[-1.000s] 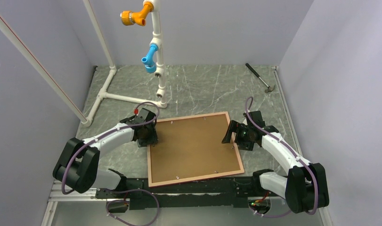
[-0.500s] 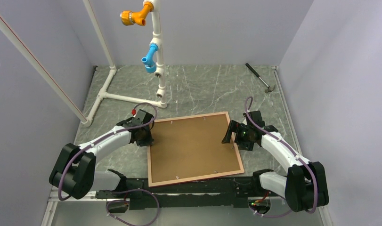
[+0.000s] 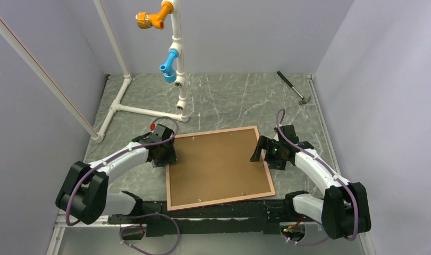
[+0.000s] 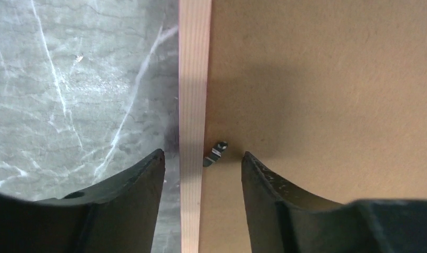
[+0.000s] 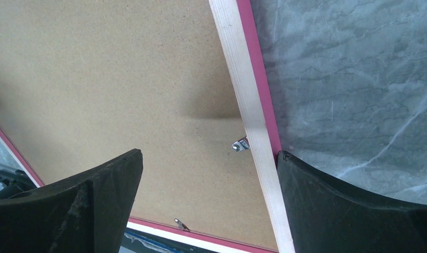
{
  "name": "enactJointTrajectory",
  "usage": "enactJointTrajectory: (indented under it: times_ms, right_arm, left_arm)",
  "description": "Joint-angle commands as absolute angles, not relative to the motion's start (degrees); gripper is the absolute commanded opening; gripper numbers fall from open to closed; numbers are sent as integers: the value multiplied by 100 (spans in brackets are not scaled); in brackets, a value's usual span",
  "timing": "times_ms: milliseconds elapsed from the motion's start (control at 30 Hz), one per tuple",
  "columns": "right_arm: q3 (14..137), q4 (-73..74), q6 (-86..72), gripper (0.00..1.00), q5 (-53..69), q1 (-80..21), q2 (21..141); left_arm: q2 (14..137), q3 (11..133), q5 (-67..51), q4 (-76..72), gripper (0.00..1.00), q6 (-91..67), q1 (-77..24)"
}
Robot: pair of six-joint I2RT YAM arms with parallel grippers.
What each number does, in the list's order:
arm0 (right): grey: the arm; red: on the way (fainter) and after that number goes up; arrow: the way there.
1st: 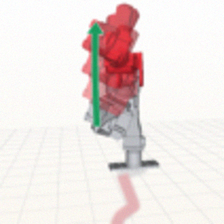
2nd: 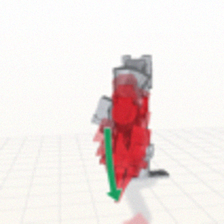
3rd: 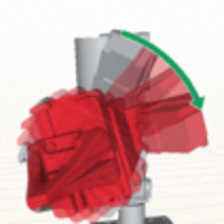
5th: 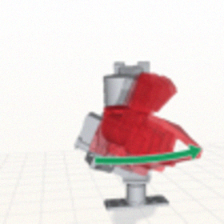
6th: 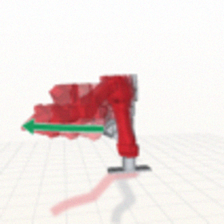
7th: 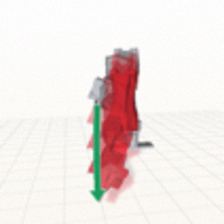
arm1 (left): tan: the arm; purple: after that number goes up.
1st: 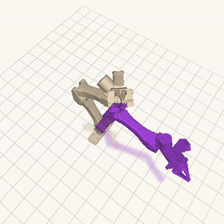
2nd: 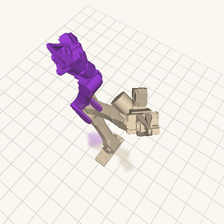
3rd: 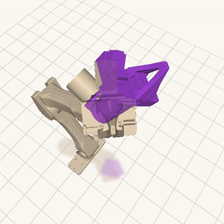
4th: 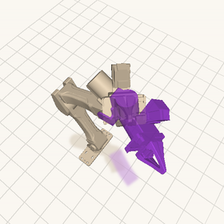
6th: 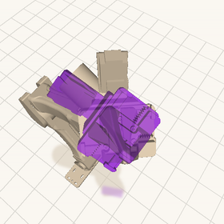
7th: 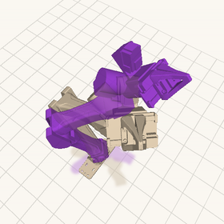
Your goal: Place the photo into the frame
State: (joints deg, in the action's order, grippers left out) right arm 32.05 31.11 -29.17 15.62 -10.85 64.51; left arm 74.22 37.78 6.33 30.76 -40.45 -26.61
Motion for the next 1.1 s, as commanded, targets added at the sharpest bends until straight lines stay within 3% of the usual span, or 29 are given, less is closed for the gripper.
enactJointTrajectory:
  times_ms: [0,133,433,700,967,1033,1067]
  right_arm:
    - [3395,2958,-3028,100,1861,-1125,6427]
    - [3457,3013,-2995,100,1854,-1124,6399]
    - [3790,3377,-2880,100,1551,-1118,6249]
    - [4434,3876,-2609,98,1188,-1425,6141]
    - [4721,3372,-2945,95,1116,-2688,6852]
    - [4915,3190,-3021,95,1080,-3125,7149]
    - [5012,3092,-3054,94,1093,-3302,7313]
  left_arm:
    - [7230,3779,518,3177,65,-3979,-2716]
    - [7025,3653,564,3223,65,-4072,-2716]
    - [7350,3631,928,3379,44,-4058,-2707]
    - [7715,3629,872,3146,0,-4032,-2698]
    - [7658,3646,563,2958,3,-3886,-2698]
    - [7399,3675,514,3062,23,-3893,-2691]
    - [7268,3700,504,3130,38,-3888,-2689]
